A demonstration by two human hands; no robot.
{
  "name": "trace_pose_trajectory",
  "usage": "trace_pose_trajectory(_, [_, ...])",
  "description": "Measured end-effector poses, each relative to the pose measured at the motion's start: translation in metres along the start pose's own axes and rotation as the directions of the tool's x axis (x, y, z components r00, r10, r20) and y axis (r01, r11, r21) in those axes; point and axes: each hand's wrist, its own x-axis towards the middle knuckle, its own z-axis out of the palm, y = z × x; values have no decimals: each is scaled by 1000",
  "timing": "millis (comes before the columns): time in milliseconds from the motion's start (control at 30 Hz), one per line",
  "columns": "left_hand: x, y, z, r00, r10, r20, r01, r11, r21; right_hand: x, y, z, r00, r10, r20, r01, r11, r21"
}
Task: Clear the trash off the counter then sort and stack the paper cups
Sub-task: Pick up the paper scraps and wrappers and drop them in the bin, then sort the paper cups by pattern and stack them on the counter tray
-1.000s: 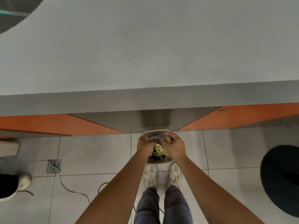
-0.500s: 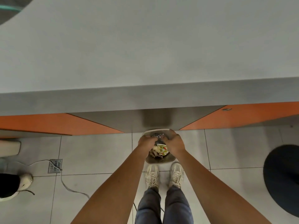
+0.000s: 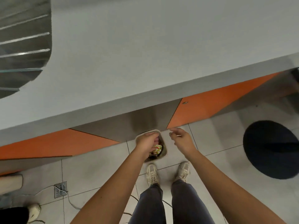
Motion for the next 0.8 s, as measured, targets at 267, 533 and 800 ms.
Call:
trace_pose_trajectory(267, [-55,52,103,979,121,165,-143,982,126,-44,-13,-135,967,-55,-247,111,970,218])
trace_pose_trajectory(533, [-99,92,275,910,222,350,-308,927,213,-83,-13,-305,856,-94,-508,263,925,273])
trace_pose_trajectory(800, [-135,113,430,824,272,497,-455,841,294,-91,9,-450,762,-7,-648,319,874,366])
